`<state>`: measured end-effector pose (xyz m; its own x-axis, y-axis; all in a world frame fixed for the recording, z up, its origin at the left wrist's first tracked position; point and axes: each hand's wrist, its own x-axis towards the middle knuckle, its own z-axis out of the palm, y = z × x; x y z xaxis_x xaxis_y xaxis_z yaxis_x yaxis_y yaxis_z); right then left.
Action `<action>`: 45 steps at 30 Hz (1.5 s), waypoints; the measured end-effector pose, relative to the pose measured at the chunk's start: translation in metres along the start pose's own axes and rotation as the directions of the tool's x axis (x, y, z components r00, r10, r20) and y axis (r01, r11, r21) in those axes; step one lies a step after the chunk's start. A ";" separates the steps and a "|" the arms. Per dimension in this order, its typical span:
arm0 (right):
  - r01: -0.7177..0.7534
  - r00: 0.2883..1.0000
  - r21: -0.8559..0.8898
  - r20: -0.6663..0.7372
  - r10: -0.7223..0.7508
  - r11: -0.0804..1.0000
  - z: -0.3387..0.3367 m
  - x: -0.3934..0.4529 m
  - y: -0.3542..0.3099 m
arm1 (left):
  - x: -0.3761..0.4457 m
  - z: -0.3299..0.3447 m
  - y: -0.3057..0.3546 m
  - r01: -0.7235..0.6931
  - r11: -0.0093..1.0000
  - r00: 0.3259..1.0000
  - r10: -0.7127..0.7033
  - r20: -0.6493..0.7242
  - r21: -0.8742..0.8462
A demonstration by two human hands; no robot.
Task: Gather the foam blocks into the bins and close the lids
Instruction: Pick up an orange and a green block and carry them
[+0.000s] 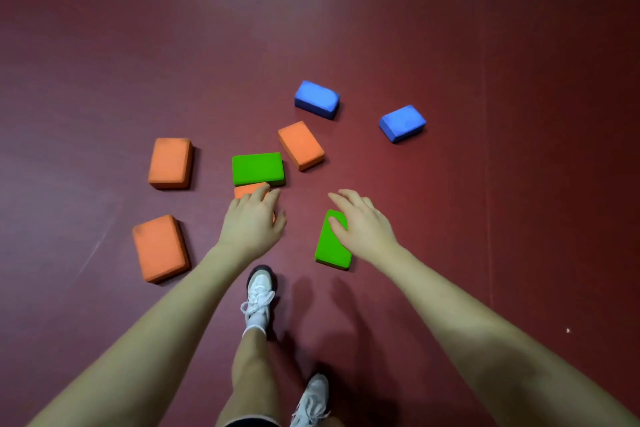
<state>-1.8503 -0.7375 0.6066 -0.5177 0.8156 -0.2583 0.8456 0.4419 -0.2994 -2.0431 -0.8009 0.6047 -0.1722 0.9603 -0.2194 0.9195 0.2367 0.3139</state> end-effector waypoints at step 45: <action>0.165 0.985 -0.128 0.064 -0.158 0.978 0.621 0.458 0.123 | 0.340 0.548 -0.340 0.335 0.939 0.933 -0.342 0.109 0.081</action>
<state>-2.0636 -0.5415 -0.1186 -0.6518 0.7102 -0.2659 0.7583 0.6144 -0.2178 -2.2203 -0.6359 -0.0825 -0.4367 0.7992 -0.4129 0.8341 0.5317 0.1468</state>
